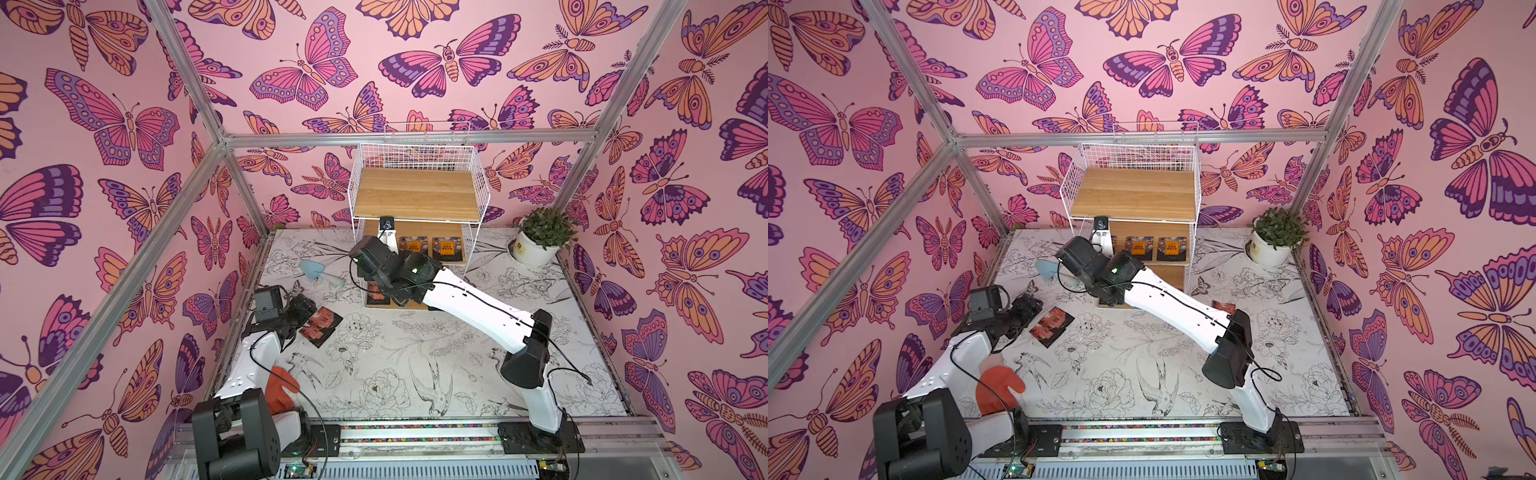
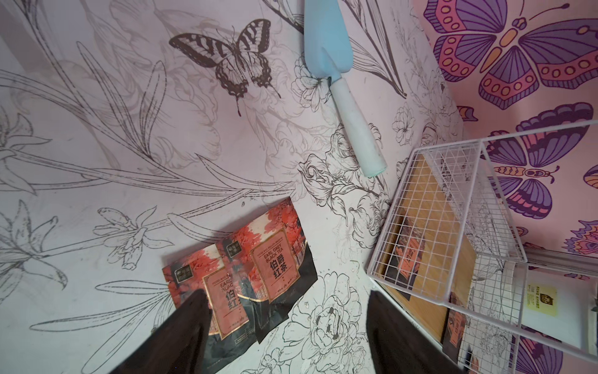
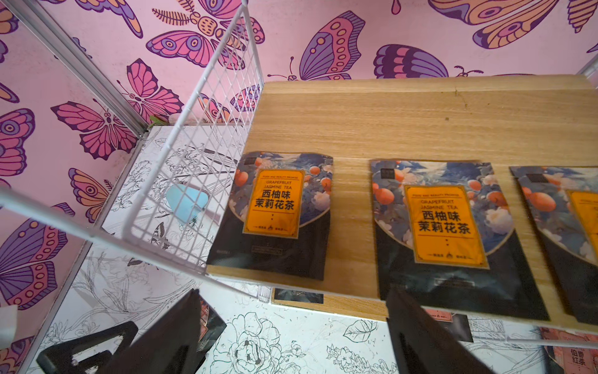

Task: Remove the tea bags from the shelf
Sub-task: Pick up the tea bag from the shelf.

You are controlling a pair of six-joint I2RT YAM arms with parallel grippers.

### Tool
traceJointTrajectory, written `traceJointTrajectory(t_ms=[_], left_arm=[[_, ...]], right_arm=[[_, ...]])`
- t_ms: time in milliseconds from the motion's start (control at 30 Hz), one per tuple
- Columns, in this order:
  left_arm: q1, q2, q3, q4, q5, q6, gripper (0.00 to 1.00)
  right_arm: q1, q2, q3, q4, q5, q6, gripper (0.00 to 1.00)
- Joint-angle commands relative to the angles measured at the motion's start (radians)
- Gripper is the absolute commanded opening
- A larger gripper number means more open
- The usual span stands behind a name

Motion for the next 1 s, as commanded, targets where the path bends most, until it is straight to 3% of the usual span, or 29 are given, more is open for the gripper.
traceJointTrajectory(t_ms=[0, 567, 967], left_arm=[[0.010, -0.006, -0.016, 0.019, 0.024, -0.003, 0.79], [0.010, -0.012, -0.016, 0.018, 0.025, 0.002, 0.78], [0.013, -0.010, -0.014, 0.019, 0.028, 0.006, 0.78]], right_arm=[[-0.019, 0.025, 0.037, 0.011, -0.013, 0.011, 0.90], [-0.025, 0.060, 0.045, 0.045, -0.013, -0.006, 0.81], [-0.025, 0.091, 0.075, 0.054, -0.003, -0.036, 0.81]])
